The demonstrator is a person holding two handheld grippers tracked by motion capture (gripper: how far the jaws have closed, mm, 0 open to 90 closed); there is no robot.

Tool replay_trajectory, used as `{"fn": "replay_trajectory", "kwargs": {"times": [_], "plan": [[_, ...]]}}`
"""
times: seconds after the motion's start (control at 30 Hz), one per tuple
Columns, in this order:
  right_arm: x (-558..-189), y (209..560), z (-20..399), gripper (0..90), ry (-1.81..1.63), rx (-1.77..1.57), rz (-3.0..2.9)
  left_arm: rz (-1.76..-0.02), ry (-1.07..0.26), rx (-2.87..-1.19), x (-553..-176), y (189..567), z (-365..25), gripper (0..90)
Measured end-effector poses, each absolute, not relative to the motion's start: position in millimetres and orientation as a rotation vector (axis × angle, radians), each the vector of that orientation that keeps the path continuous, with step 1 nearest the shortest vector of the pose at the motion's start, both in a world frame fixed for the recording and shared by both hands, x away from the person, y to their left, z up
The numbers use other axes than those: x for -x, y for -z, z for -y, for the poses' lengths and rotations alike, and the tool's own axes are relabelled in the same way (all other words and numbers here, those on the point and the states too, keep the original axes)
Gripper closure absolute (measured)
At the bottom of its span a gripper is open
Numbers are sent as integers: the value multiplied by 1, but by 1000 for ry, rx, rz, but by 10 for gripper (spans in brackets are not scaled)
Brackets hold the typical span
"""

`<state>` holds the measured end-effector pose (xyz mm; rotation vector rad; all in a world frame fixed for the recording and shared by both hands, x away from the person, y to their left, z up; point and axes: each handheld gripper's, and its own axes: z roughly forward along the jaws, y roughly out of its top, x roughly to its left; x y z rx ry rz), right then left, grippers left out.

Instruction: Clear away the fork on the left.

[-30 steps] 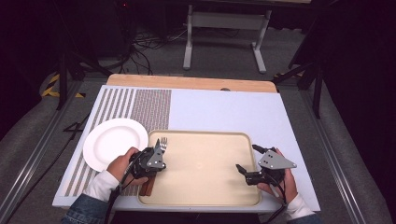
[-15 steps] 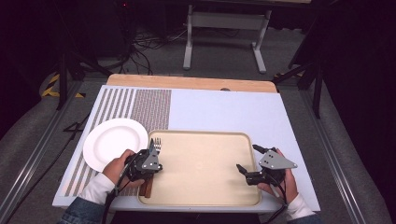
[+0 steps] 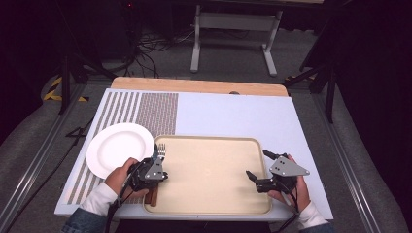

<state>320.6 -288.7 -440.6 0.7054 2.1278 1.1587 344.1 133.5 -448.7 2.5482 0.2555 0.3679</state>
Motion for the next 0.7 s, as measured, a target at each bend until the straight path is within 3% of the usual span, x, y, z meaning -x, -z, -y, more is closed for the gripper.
{"fn": "replay_trajectory", "kwargs": {"times": [0.37,0.7], "plan": [[-320,440,290,106,-1163,-709,-2121,-245,-433,-2480,-340,443,-132,824],[-317,434,290,106,-1174,-696,-2090,-251,-559,-2347,-334,433,-133,728]]}}
